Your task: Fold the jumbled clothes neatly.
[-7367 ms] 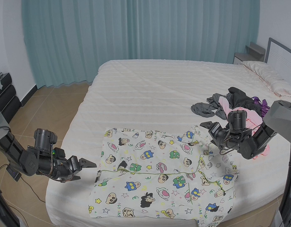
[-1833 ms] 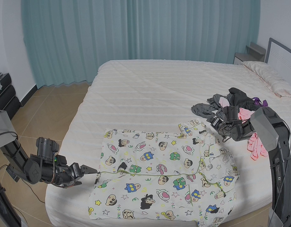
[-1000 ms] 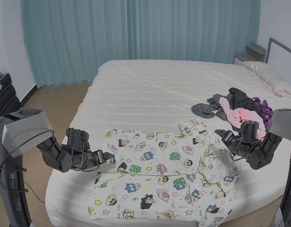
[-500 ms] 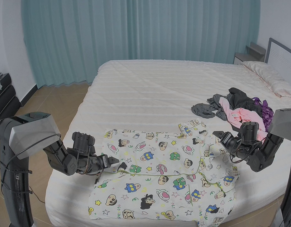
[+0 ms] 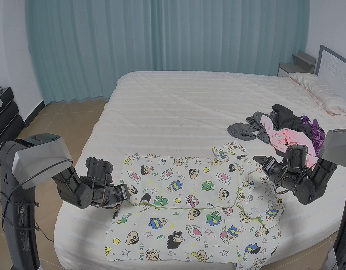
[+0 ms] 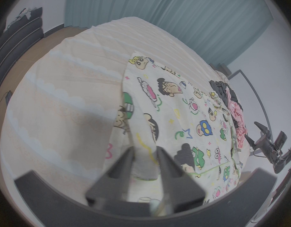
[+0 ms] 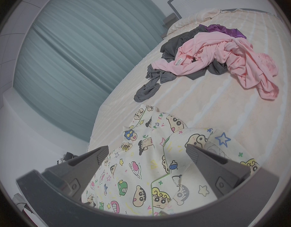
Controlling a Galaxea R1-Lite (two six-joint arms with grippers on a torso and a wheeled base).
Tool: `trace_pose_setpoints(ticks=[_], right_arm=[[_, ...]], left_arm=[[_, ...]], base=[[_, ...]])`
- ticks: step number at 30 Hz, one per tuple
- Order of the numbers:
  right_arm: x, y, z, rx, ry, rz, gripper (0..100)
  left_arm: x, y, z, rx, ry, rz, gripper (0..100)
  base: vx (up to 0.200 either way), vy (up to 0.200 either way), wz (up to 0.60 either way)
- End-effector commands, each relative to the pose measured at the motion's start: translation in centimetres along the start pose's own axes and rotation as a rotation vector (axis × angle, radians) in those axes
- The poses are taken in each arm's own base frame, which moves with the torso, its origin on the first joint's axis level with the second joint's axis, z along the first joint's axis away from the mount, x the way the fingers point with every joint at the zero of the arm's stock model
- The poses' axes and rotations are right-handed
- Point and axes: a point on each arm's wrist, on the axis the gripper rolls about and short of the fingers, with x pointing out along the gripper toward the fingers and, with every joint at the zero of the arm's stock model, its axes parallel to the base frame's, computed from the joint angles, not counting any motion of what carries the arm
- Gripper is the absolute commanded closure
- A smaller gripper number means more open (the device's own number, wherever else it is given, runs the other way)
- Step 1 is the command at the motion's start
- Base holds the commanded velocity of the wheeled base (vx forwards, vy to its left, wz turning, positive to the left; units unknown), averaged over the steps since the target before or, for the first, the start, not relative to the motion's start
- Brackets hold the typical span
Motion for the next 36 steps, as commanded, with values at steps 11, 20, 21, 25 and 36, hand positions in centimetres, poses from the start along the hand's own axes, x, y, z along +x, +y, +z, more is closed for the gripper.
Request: trace_pose_setpoints(ticks=[11,20,21,25,36], right_arm=[[-0.1,-0.4,-0.4,0.011,0.014,-0.014,0],[-1.7,-0.4,-0.4,0.005,0.024,-0.023,0],[-1.9,-0.4,-0.4,0.005,0.022,-0.023,0],[-3.1,-0.3,-0.2,0.004,0.02,-0.025,0],[-7.2,-2.5,-1.3,-0.109,0.092,-0.118,0]], left_arm=[[0.1,1.2,0.1,-0.024,-0.005,0.034,100],[-0.2,1.2,0.2,-0.032,-0.008,0.033,0],[-0.2,1.2,0.3,-0.035,-0.01,0.033,0],[-1.7,1.8,0.9,-0.059,-0.03,0.032,0],[-9.1,3.3,-1.9,-0.17,0.069,-0.077,0]], base=[[0.0,0.0,0.0],[0.0,0.0,0.0],[0.0,0.0,0.0],[0.0,0.0,0.0],[0.0,0.0,0.0]])
